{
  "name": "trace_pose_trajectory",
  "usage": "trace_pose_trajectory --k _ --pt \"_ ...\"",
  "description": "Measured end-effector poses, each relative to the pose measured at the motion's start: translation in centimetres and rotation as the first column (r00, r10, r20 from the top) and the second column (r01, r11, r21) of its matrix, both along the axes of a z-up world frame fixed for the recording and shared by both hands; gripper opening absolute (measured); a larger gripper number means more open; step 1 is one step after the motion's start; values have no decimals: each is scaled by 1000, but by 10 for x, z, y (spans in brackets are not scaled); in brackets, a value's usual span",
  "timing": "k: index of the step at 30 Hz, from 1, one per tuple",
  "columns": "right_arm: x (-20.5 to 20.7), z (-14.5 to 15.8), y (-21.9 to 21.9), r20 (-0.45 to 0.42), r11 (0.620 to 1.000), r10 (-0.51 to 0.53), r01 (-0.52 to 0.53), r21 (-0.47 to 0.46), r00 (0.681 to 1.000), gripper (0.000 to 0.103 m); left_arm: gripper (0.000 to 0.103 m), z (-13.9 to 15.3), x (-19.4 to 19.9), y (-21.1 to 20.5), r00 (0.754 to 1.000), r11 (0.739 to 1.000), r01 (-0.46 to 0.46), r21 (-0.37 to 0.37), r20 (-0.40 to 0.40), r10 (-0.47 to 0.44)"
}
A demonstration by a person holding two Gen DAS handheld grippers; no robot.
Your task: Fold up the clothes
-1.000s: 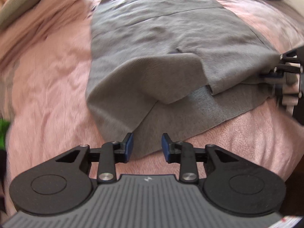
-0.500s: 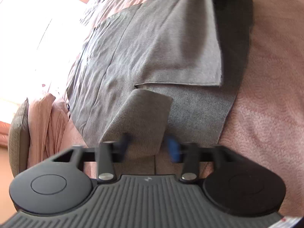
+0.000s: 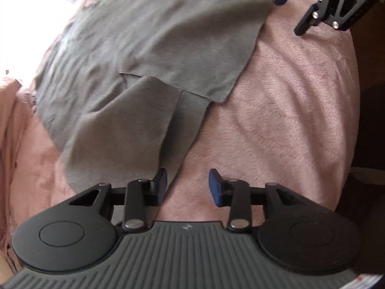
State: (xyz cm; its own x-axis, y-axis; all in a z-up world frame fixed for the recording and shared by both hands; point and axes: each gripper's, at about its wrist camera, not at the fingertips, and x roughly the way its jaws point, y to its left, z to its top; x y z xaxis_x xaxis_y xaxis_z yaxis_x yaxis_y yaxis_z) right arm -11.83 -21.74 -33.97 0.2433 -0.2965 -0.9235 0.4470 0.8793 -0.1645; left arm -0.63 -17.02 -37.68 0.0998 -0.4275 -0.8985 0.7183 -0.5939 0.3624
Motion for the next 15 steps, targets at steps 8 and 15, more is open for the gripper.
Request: trace_pose_trajectory --k 8,15 --pt "18 14 -11 73 997 -9 15 -81 997 44 51 -3 -16 -3 972 964 196 -182 166 -167" --pt "2 8 -25 62 986 -161 163 -36 985 44 55 -61 -39 -11 835 882 413 -226 479 -269"
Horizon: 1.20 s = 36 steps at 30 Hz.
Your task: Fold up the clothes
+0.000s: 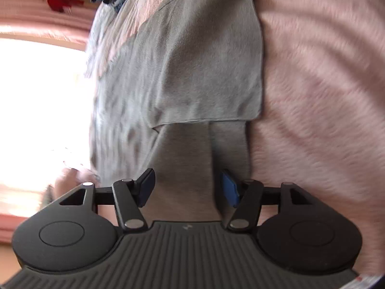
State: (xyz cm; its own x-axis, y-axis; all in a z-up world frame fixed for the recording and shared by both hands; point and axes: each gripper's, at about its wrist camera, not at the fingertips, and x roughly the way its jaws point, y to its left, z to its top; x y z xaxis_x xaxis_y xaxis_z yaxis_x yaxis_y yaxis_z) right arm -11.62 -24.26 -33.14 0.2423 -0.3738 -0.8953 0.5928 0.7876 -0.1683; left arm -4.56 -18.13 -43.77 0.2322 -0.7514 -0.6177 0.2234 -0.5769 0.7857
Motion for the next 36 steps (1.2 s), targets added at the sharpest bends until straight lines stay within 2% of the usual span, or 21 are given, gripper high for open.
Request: trace_pose_trajectory --k 2,3,5,6,7,10,12,13,15,17,18,19,21,22,25,27,30,32,34,35,36 --pt "-10 -1 -4 -4 999 -44 44 14 999 44 9 9 4 -4 999 999 -21 -47 -41 19" --pt "-15 0 -6 -4 998 -65 65 24 998 44 3 26 10 -10 985 994 -89 -67 -155 78" --pt "-24 1 -8 3 994 -101 101 38 995 44 1 74 31 -13 877 974 -220 -47 -448 176" --pt "-27 2 -8 6 992 -114 114 46 993 44 1 92 41 -10 823 968 -248 -27 -532 196" --pt "-28 2 -8 6 991 -123 122 52 992 44 1 102 48 -5 799 970 -243 -3 -567 199" --pt "-27 0 -6 6 990 -124 123 64 992 44 1 98 57 14 804 976 -190 104 -554 216" --pt "-22 -3 -5 -1 991 -112 112 68 994 44 2 65 52 25 875 974 -170 151 -431 220" --pt "-19 -6 -5 -10 991 -109 110 76 994 44 4 49 50 28 893 972 -164 171 -392 219" --pt "-15 -11 -7 -24 988 -116 118 97 993 44 0 18 43 28 900 949 -158 273 -356 253" --pt "-15 -11 -10 -19 983 -143 144 115 990 44 0 9 33 33 924 962 -130 239 -322 204" --pt "-18 -8 -14 -1 977 -170 169 127 985 44 0 12 33 31 918 959 -139 246 -333 218" --pt "-22 -5 -19 26 970 -206 200 141 978 46 8 22 37 27 887 950 -167 262 -382 261" --pt "-35 2 -33 95 941 -298 276 195 950 51 22 46 52 20 799 923 -234 307 -481 362" --pt "-43 5 -40 123 922 -351 319 221 928 54 26 62 65 17 734 906 -284 315 -536 416" --pt "-69 10 -66 194 835 -523 454 310 830 59 41 98 118 5 486 811 -458 363 -662 570" --pt "-88 6 -83 236 759 -628 518 395 742 60 54 109 161 0 287 692 -599 403 -699 655" --pt "-112 -12 -103 260 644 -745 560 521 615 60 60 94 227 -12 -36 473 -690 547 -679 733" --pt "-122 -25 -110 264 575 -797 546 610 544 60 60 78 254 -17 -199 377 -665 645 -639 743" --pt "-126 -39 -112 264 524 -824 500 690 501 60 60 64 264 -16 -330 321 -602 731 -594 734" --pt "-127 -45 -113 265 510 -832 483 712 487 60 60 57 265 -13 -381 307 -561 769 -569 729" --pt "-129 -49 -113 273 500 -839 472 726 470 60 60 50 265 -14 -409 289 -541 790 -547 730"
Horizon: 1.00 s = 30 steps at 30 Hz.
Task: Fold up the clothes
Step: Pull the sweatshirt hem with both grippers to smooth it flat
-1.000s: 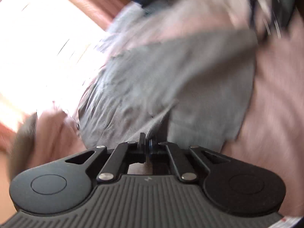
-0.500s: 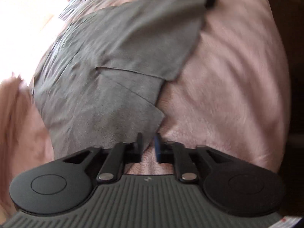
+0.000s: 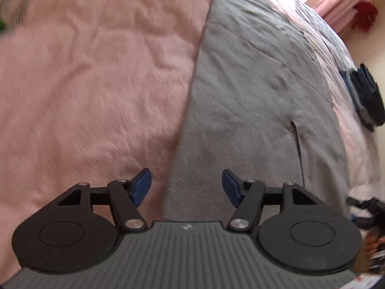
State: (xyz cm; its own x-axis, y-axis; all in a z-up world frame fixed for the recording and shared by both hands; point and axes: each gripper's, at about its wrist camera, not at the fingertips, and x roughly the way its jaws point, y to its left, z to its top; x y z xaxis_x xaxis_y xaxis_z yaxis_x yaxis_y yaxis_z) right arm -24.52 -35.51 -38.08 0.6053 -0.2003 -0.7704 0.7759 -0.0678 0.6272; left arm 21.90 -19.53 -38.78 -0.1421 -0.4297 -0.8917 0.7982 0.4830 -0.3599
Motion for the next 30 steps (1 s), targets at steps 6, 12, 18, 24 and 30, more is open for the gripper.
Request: trace_pose_trajectory --k 6,12,18,24,30 --pt "-15 -2 -5 91 996 -68 63 56 993 1 1 -13 -4 10 995 998 -66 14 -73 66" --pt "-34 55 -9 117 1000 12 -12 -4 993 0 1 30 -5 42 992 996 -67 -66 -113 59" --pt "-57 72 -9 68 997 -50 45 69 996 0 1 62 -23 71 966 991 -91 -99 -249 64" --pt "-33 33 -7 -249 981 91 -43 191 964 20 1 14 -62 65 996 979 83 188 -41 -77" --pt "34 86 -3 -586 948 187 -301 -102 788 48 16 57 -45 59 993 986 57 154 92 -71"
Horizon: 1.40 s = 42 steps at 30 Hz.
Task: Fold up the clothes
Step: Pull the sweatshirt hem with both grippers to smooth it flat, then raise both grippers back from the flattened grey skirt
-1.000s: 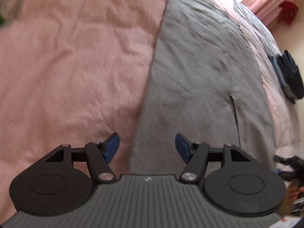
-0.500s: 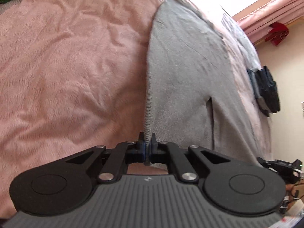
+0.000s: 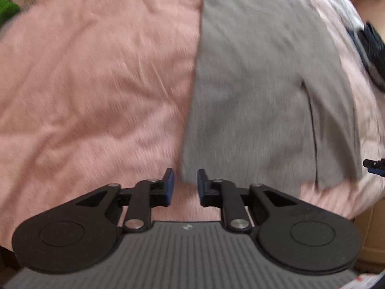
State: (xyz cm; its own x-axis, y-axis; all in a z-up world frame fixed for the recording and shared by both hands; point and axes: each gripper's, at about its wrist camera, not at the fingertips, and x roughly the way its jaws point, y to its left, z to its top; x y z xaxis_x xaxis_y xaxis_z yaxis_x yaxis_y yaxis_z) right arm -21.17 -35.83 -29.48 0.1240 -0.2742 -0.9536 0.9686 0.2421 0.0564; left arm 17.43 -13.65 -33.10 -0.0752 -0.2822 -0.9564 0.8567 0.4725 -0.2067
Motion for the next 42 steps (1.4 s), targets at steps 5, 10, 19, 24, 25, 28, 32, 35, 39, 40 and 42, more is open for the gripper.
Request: trace_pose_trajectory --k 5,10,19,24,25,28,32,35,39,40,42 --pt "80 9 -24 71 967 173 -155 -201 982 50 31 15 -10 -78 986 990 81 -117 155 -63" --pt "137 -51 -29 -15 946 255 -253 -201 967 50 33 -27 -49 -140 970 976 188 -111 177 -166" --pt "74 -85 70 -76 977 211 -214 -23 974 52 37 -52 -91 -61 942 959 280 35 185 -281" --pt "55 -75 91 -107 975 171 -153 162 979 53 39 -32 -88 -42 937 943 305 132 137 -322" --pt "51 -66 89 -87 977 149 -134 164 985 52 39 -24 -89 -43 929 939 317 138 153 -336" --pt "47 -30 76 -22 975 186 -181 127 982 53 41 15 -89 -51 916 945 315 91 231 -328" --pt "52 32 50 79 986 161 -164 32 984 53 55 84 -89 -66 927 960 276 -45 277 -253" --pt "60 79 40 162 985 174 -168 -45 971 53 61 132 -102 -71 915 953 277 -120 335 -224" --pt "69 132 38 182 963 255 -232 -138 950 53 69 180 -128 -65 914 949 244 -199 375 -157" --pt "69 147 45 169 953 285 -260 -157 944 53 69 188 -136 -61 915 951 230 -204 377 -141" --pt "64 163 54 140 935 329 -301 -186 934 54 69 201 -152 -53 922 957 199 -211 370 -110"
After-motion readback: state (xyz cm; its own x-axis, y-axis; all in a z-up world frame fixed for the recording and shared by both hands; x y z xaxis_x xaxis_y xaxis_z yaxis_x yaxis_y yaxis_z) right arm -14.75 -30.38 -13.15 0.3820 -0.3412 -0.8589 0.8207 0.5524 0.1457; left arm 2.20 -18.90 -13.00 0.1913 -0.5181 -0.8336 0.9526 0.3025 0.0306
